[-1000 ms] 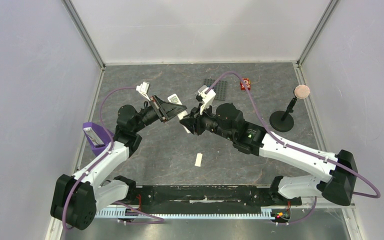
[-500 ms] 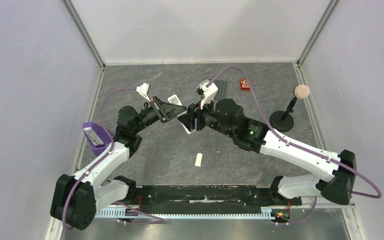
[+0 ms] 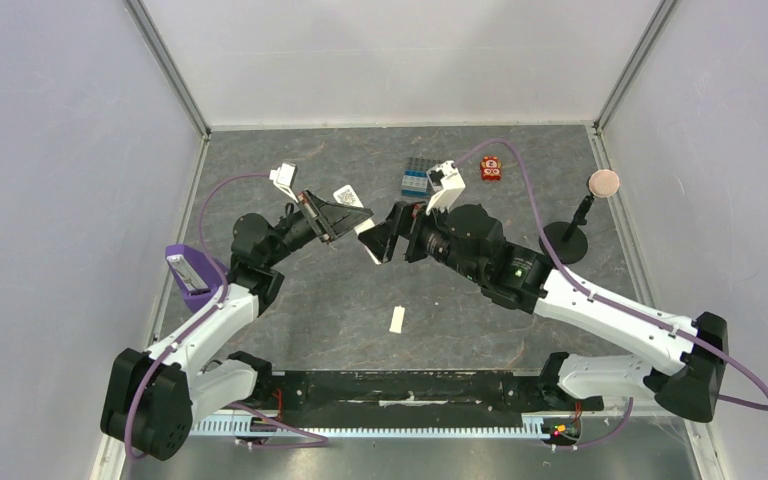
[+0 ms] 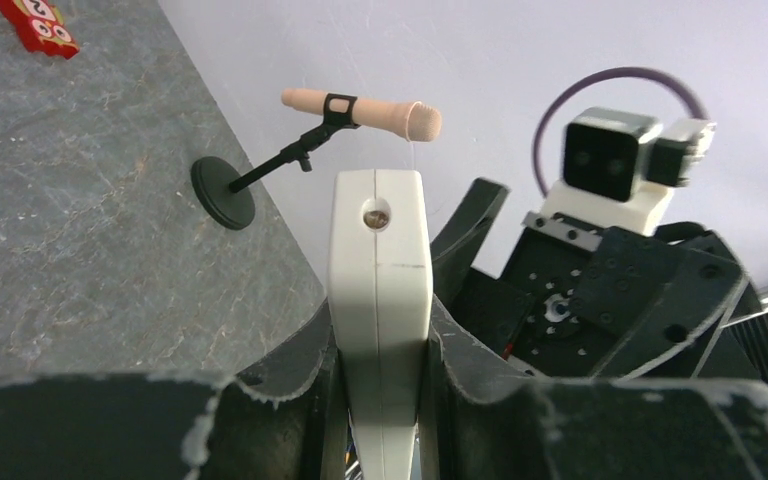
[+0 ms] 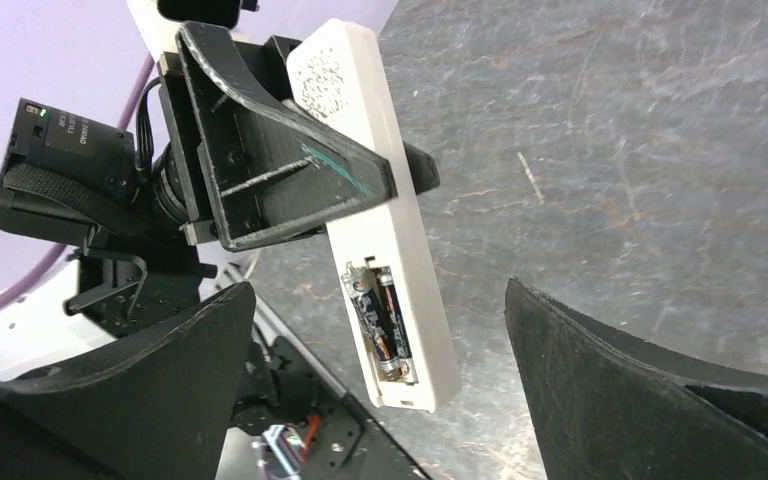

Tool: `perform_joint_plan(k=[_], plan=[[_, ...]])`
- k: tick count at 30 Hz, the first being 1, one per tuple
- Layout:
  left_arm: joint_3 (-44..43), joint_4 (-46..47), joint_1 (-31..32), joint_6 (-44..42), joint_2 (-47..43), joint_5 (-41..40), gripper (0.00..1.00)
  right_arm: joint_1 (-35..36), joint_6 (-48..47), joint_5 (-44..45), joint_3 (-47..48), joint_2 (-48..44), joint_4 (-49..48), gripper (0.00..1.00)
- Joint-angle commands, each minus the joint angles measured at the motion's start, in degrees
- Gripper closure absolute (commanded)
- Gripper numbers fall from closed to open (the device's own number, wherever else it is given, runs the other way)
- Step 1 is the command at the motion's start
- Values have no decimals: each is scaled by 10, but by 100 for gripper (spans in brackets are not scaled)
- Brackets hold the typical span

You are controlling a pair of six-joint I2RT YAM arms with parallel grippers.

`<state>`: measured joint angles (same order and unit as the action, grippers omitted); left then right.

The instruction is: Load the batteries into the remote control

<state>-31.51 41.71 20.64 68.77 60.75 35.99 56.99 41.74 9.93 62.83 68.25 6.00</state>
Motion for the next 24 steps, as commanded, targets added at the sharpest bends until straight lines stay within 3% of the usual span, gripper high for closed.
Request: perform_joint_plan(k=[1, 13, 24], plan=[[3, 63, 2, 36, -15, -15, 98, -1, 105, -11, -44, -26, -99, 2], [10, 72, 3, 51, -47, -27, 98, -3, 219, -28, -97, -17, -185, 4], [6, 69, 3, 57, -69, -25, 98, -4, 267, -48, -146, -10, -204, 38]])
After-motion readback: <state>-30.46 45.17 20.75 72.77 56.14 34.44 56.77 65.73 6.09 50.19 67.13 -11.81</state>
